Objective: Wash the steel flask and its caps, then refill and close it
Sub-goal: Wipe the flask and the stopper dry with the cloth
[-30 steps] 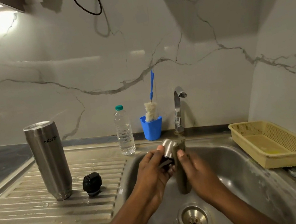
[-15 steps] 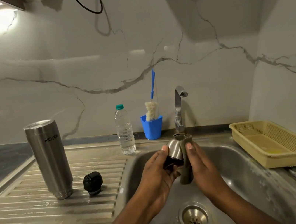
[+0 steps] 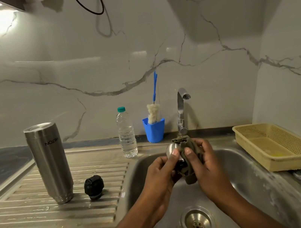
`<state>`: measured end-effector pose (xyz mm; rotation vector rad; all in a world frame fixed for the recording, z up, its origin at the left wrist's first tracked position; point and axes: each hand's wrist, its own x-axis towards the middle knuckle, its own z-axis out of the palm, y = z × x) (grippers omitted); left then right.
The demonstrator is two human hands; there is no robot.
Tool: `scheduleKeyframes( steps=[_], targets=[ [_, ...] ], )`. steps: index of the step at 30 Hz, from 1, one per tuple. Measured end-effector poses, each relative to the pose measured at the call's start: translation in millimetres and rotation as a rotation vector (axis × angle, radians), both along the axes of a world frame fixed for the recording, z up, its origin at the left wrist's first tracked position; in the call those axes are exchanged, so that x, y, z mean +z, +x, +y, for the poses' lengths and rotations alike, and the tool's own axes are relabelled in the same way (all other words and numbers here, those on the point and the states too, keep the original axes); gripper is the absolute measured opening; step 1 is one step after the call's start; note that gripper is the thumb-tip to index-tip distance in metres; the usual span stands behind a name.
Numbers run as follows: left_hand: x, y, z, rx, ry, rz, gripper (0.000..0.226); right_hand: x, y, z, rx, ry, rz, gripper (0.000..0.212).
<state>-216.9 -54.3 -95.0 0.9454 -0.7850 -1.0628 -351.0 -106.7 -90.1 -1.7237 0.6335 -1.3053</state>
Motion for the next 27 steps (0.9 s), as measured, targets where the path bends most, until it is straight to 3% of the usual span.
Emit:
scheduleKeyframes(
  steps=[4, 10, 15, 18, 20, 23, 27],
  targets=[
    [0, 3, -1, 0.006, -0.01, 0.033, 0.052, 3, 2, 1, -0.007, 0.046, -0.037, 0.024],
    [2, 5, 3, -0.019, -0.023, 0.109, 0.043, 0, 1, 1, 0.053, -0.134, 0.135, 0.051],
    [4, 1, 5, -0.045, -0.032, 0.079, 0.039, 7, 0, 1, 0.064, 0.079, 0.012, 0.039],
    [4, 1, 5, -0.048, -0.025, 0.093, 0.036, 3, 0, -1, 0.047, 0.156, 0.05, 0.029],
    [5, 1, 5, -0.027, -0.007, 0.101, 0.038, -2, 2, -1, 0.034, 0.103, 0.131, 0.03],
    [4, 3, 4, -0.019, 0.007, 0.021, 0.042, -6, 3, 0, -0.008, -0.078, 0.247, 0.048],
    [5, 1, 5, -0.024, 0.002, -0.048, 0.04, -3, 0, 0, -0.101, -0.185, 0.213, 0.047]
  ],
)
